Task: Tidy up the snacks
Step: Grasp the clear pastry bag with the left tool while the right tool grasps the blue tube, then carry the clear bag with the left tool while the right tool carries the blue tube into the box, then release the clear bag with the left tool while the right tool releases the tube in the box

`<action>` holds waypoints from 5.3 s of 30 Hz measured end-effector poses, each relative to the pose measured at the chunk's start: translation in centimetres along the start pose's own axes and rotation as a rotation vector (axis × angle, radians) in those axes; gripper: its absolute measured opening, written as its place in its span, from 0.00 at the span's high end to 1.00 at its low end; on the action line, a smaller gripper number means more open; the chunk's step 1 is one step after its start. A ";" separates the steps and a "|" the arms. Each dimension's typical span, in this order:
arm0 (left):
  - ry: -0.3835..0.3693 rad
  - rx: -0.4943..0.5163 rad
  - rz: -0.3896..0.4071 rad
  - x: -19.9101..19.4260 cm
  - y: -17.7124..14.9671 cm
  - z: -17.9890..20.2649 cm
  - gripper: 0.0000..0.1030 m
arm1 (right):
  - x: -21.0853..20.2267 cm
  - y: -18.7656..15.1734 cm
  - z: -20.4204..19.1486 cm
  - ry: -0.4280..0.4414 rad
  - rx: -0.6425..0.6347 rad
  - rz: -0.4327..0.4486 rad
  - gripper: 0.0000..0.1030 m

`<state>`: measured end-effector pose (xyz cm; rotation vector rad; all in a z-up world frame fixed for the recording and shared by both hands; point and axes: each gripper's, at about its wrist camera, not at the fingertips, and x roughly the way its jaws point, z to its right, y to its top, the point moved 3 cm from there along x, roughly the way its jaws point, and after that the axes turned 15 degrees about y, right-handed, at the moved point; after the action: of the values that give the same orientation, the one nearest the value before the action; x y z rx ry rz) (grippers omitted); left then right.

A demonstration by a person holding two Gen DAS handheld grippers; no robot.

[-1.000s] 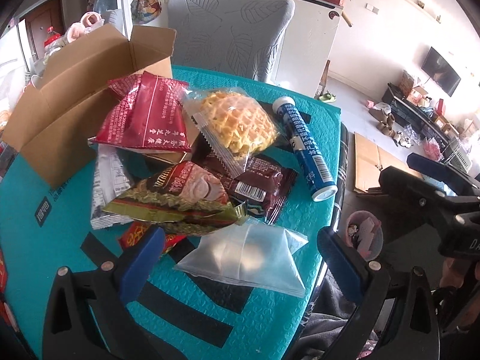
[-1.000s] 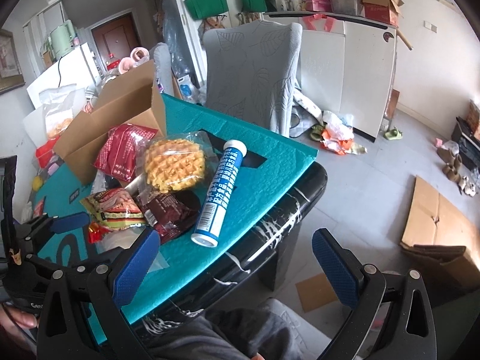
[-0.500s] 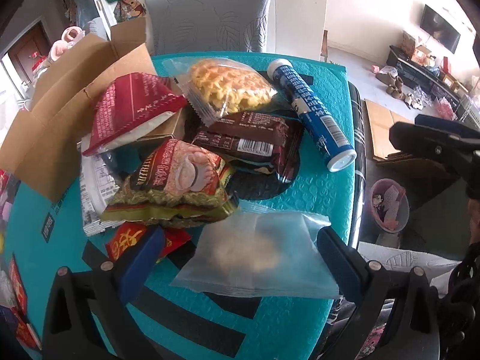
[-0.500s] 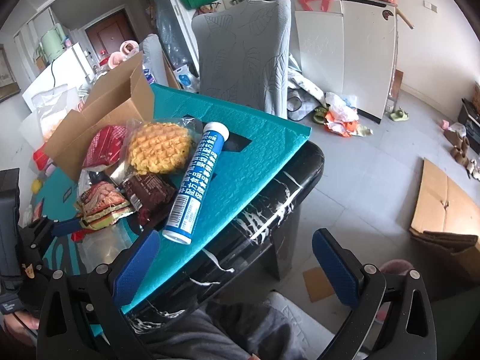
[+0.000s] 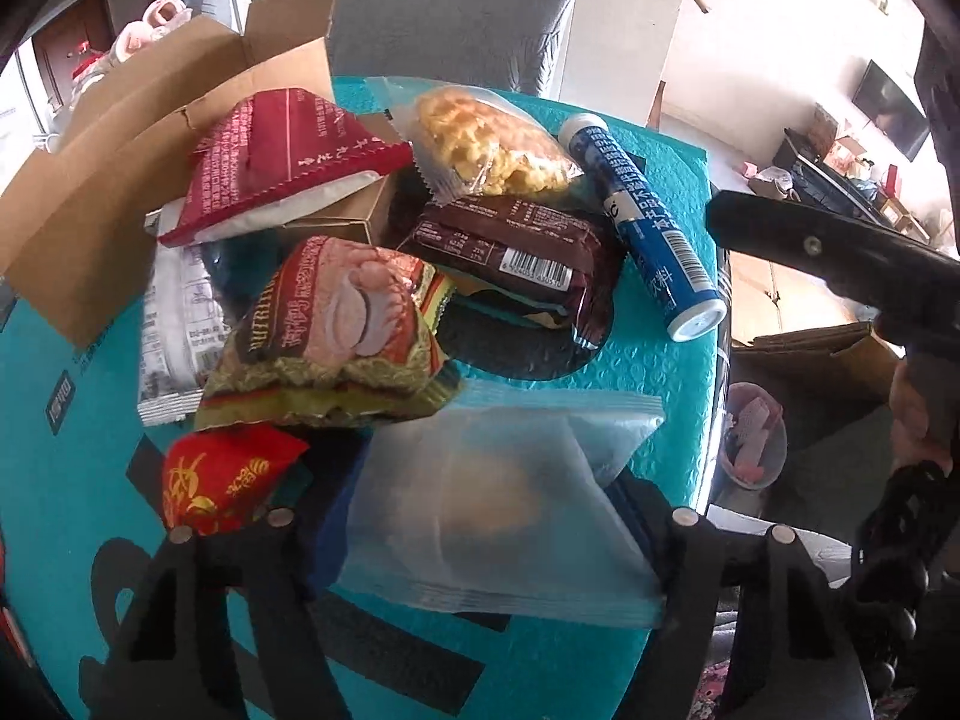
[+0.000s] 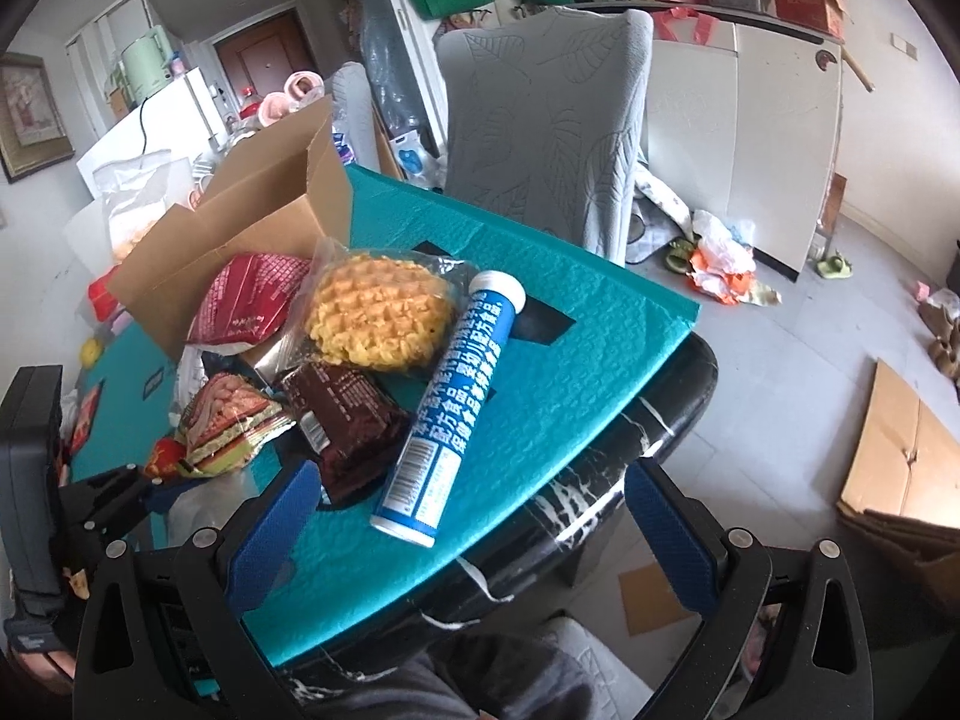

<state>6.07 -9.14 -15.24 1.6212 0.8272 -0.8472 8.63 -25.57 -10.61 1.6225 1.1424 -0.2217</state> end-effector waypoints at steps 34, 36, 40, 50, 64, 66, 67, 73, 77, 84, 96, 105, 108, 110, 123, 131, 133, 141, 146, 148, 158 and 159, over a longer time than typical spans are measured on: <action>0.005 -0.212 0.169 -8.6 0.4 -5.7 0.31 | 0.7 -1.1 -3.1 0.185 0.042 0.007 0.73; 0.018 -0.223 0.175 -8.6 0.5 -6.3 0.31 | 0.8 -1.3 -4.1 0.216 0.032 -0.008 0.73; 0.030 -0.252 0.179 -8.3 0.5 -7.6 0.31 | 1.4 -1.5 -6.5 0.259 -0.008 -0.038 0.73; 0.089 -0.299 0.228 -9.2 1.8 -11.7 0.31 | 1.9 0.5 -10.5 0.306 -0.093 -0.029 0.73; 0.113 -0.334 0.336 -10.6 6.4 -14.9 0.31 | 1.7 6.8 -13.9 0.317 -0.244 0.074 0.73; 0.127 -0.341 0.351 -10.7 7.2 -15.7 0.31 | 1.9 7.9 -14.4 0.330 -0.257 0.088 0.73; 0.135 -0.345 0.356 -10.7 7.6 -16.1 0.31 | 2.1 8.6 -14.6 0.336 -0.263 0.095 0.73; 0.229 -0.360 0.403 -10.2 10.6 -18.8 0.31 | 3.5 12.2 -16.1 0.326 -0.322 0.128 0.73; 0.270 -0.370 0.425 -9.4 12.8 -20.7 0.31 | 5.2 14.6 -16.8 0.317 -0.347 0.141 0.73; 0.361 -0.383 0.426 -7.2 15.5 -23.8 0.31 | 9.5 17.8 -17.1 0.276 -0.366 0.131 0.73; 0.295 -0.432 0.241 0.4 15.2 -25.9 0.31 | 16.4 17.6 -16.0 0.218 -0.311 0.004 0.73; 0.311 -0.366 0.130 3.1 14.9 -24.8 0.31 | 18.6 16.4 -15.5 0.200 -0.313 -0.076 0.73; 0.305 -0.348 0.103 3.5 15.1 -24.3 0.31 | 18.8 16.1 -15.2 0.170 -0.317 -0.083 0.73; 0.305 -0.344 0.088 3.7 15.2 -24.2 0.31 | 18.9 16.1 -14.8 0.172 -0.303 -0.092 0.73; 0.300 -0.360 0.047 3.9 15.4 -23.9 0.23 | 17.5 16.9 -15.1 0.083 -0.354 -0.041 0.46; 0.277 -0.348 0.048 3.3 15.6 -23.2 0.21 | 16.1 17.4 -14.8 0.025 -0.363 -0.007 0.36; 0.269 -0.344 0.059 2.9 15.7 -23.0 0.21 | 15.5 17.4 -14.8 0.017 -0.366 0.002 0.36; 0.279 -0.336 0.129 0.3 16.0 -22.3 0.21 | 13.4 17.6 -14.9 0.013 -0.358 0.032 0.36; 0.317 -0.311 0.181 -1.8 15.9 -21.7 0.21 | 12.0 17.6 -15.1 0.036 -0.350 0.051 0.36; 0.329 -0.303 0.212 -2.5 16.0 -21.5 0.21 | 11.3 17.6 -15.0 0.045 -0.347 0.061 0.36; 0.356 -0.311 0.310 -7.1 15.3 -20.6 0.21 | 7.8 17.1 -15.6 0.049 -0.354 0.120 0.36; 0.353 -0.311 0.317 -7.5 15.1 -20.4 0.21 | 7.4 17.0 -15.7 0.049 -0.355 0.128 0.36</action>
<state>17.45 7.42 2.00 1.5845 0.8641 -0.1978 19.16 -7.61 1.86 1.3834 1.0427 0.1003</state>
